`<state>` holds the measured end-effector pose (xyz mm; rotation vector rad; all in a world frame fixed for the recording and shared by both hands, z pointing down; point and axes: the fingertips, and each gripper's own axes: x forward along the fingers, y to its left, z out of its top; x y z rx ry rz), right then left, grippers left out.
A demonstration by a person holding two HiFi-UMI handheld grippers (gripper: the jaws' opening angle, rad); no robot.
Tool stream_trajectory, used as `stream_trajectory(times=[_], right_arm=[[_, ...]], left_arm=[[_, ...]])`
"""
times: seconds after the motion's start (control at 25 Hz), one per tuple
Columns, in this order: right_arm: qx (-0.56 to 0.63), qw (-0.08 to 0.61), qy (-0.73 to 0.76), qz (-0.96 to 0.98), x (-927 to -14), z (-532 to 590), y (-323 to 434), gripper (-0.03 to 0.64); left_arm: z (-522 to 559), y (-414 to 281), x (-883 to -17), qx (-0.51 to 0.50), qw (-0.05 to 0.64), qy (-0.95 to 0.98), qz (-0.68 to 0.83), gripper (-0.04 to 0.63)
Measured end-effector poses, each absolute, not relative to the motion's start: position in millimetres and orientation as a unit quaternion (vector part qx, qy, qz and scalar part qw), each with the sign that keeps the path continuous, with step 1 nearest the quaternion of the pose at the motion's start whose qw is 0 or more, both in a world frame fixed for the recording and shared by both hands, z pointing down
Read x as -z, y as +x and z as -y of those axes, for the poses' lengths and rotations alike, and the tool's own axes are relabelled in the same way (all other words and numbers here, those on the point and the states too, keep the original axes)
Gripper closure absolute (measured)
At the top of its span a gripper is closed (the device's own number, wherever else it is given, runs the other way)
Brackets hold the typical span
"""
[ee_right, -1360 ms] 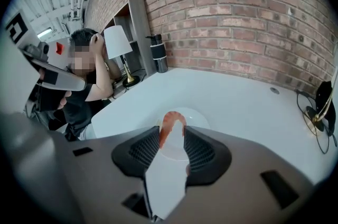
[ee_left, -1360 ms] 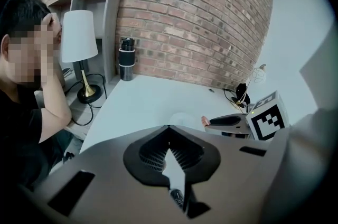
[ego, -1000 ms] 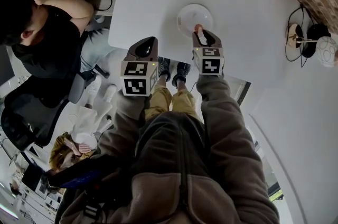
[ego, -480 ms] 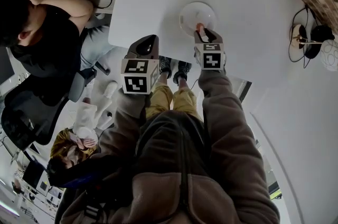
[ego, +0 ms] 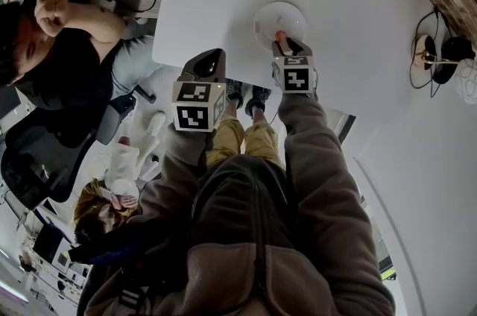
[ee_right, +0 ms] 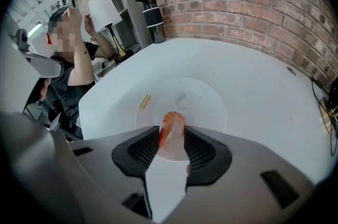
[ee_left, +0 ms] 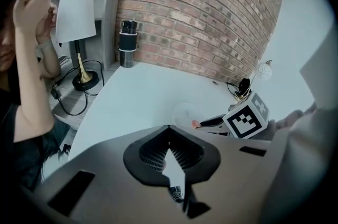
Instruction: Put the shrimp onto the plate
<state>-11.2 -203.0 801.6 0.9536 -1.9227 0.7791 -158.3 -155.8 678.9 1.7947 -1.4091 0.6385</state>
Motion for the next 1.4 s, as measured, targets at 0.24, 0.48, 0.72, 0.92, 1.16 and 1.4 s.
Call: stream_trajectory(times=[0.24, 0.48, 0.72, 0.92, 1.16, 1.4], right_arm=[[-0.317, 0.42, 0.374, 0.764, -804, 205, -14, 0.471], [-0.328, 0.424, 0.372, 0.758, -812, 210, -12, 0.471], [-0.329, 0.422, 0.371, 0.759, -813, 211, -13, 0.471], [-0.326, 0.405, 0.372, 0.769, -807, 209, -16, 0.469], [-0.321, 0.378, 0.381, 0.78, -789, 207, -11, 0.437], [-0.271, 0.334, 0.416, 0.801, -728, 200, 4, 0.437]], left_arm=[[155, -158, -680, -0.25, 0.378, 0.701, 0.55, 0.591], [156, -157, -680, -0.248, 0.378, 0.702, 0.55, 0.591], [154, -157, -679, -0.248, 0.379, 0.701, 0.551, 0.591], [152, -158, -676, -0.248, 0.375, 0.702, 0.552, 0.591], [149, -157, -668, -0.248, 0.365, 0.706, 0.554, 0.591], [152, -144, -642, -0.238, 0.342, 0.723, 0.552, 0.591]])
